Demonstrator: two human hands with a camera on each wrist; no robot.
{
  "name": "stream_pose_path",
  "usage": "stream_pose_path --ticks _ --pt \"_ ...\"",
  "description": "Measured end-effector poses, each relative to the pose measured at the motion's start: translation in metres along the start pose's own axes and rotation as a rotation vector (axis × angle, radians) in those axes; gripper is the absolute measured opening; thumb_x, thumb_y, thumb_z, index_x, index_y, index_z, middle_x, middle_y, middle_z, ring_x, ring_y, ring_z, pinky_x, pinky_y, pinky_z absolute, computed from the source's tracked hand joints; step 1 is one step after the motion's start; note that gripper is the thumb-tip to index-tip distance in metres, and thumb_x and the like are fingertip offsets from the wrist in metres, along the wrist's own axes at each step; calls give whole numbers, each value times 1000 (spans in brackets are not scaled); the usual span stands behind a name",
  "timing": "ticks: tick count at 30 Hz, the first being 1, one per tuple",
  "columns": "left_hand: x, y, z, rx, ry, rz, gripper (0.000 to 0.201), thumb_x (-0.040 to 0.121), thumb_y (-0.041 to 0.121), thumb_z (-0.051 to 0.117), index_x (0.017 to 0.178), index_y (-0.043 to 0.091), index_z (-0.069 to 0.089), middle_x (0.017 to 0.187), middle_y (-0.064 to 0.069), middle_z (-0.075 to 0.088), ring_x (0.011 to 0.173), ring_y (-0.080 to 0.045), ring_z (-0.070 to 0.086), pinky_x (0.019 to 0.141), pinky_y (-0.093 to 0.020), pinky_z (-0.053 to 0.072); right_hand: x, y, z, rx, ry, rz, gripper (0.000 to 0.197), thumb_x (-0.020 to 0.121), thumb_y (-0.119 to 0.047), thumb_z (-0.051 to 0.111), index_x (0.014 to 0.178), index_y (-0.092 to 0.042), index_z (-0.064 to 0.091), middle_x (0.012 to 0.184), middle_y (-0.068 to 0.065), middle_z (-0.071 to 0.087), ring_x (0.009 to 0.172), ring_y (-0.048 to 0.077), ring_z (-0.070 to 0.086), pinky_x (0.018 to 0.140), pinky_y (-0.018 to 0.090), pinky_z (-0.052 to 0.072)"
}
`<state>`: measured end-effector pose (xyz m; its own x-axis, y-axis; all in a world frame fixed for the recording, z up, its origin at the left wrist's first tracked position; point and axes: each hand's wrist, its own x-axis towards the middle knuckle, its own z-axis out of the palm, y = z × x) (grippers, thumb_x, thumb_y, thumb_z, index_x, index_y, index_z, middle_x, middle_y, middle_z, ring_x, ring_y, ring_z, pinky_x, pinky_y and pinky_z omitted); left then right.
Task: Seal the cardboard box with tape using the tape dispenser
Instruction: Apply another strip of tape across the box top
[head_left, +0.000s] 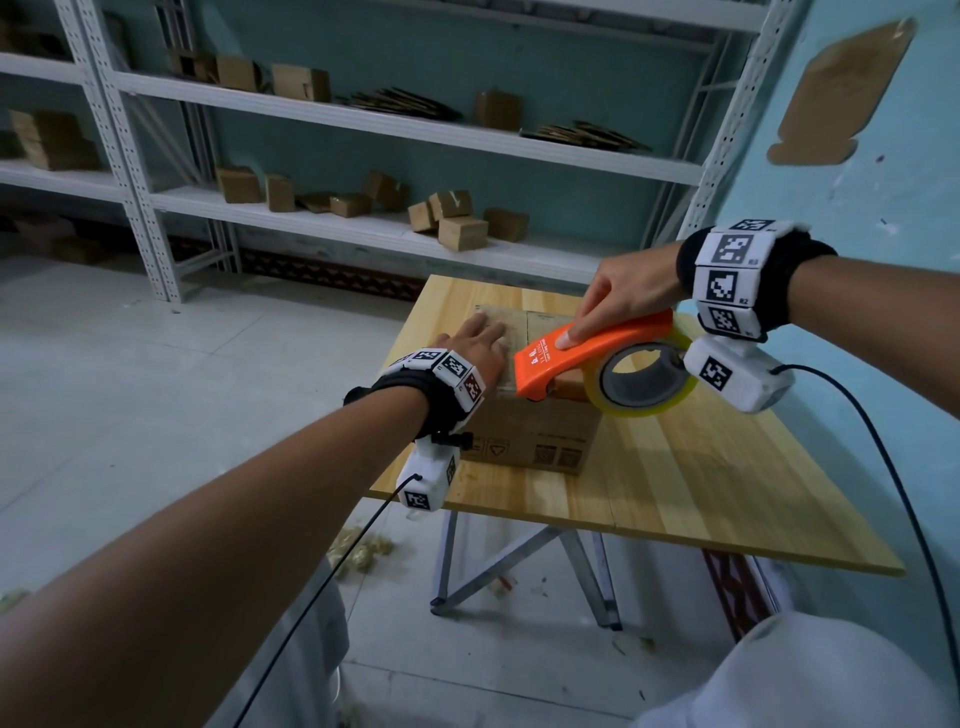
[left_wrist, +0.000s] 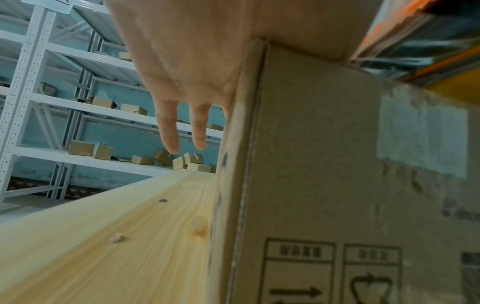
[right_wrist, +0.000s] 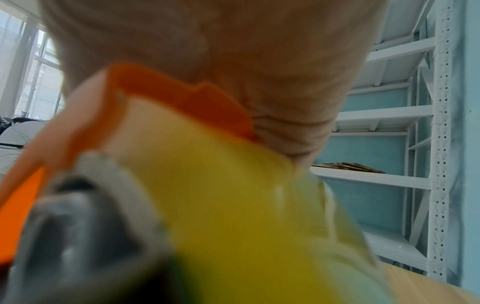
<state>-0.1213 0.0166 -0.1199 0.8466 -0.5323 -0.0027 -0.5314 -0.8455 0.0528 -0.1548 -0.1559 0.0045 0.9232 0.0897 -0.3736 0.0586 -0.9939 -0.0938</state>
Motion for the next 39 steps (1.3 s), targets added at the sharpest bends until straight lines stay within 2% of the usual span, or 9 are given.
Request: stream_pose_path --ticks 3,7,12,15,18,24,29,35,39 --pt "-8 6 -6 -60 1 -36 46 105 22 19 149 10 21 160 -1 5 147 -22 -1 117 -44 16 -1 2 0 -1 -8 -4 57 70 -66 62 104 -22 74 84 -5 76 68 9 70 61 20 53" --pt "-7 6 -5 -45 -13 -32 46 105 21 22 149 10 21 160 -2 6 147 -22 0 116 -45 17 -2 1 0 -21 -3 -7 49 79 -62 60 105 -22 73 89 -2 75 72 11 69 64 21 52" --pt "-3 2 -1 -54 -22 -29 46 104 22 20 148 10 22 160 -3 7 147 -22 0 116 -46 18 -3 2 -3 -32 -15 -11 52 75 -65 60 103 -23 74 88 -3 75 75 12 71 73 26 56" --pt "-3 3 0 -40 -18 -22 46 103 20 24 147 8 23 159 -4 8 147 -23 0 115 -47 20 -3 4 -4 -30 -16 -11 49 78 -63 61 103 -23 74 87 -3 75 73 12 70 74 26 56" --pt "-5 3 -2 -103 -7 -58 45 104 23 17 147 10 24 159 -1 8 147 -22 2 115 -44 18 -3 6 -4 -24 -15 -12 51 73 -66 61 99 -25 74 85 -4 75 72 11 70 73 26 56" --pt "-2 4 1 -308 27 -161 46 103 33 16 148 23 22 158 0 11 138 -30 30 109 -39 26 -6 19 -2 -28 -16 20 51 67 -69 61 93 -27 75 76 -9 75 66 8 70 63 22 51" --pt "-4 8 -2 -306 47 -150 46 105 29 16 149 21 20 158 2 10 141 -27 24 110 -36 22 -2 17 0 -61 -1 31 44 75 -66 61 95 -29 74 83 -8 74 71 8 68 68 21 51" --pt "0 9 1 -337 42 -164 45 104 32 18 148 23 22 157 1 14 137 -31 30 109 -38 23 4 16 1 -88 1 36 42 77 -66 63 93 -29 73 82 -9 73 71 7 68 67 21 50" --pt "5 6 2 -281 15 -141 45 104 29 17 147 19 24 157 0 16 142 -22 20 112 -39 19 6 15 0 -89 -9 56 49 74 -69 65 95 -26 76 83 -6 76 71 10 68 79 28 56"
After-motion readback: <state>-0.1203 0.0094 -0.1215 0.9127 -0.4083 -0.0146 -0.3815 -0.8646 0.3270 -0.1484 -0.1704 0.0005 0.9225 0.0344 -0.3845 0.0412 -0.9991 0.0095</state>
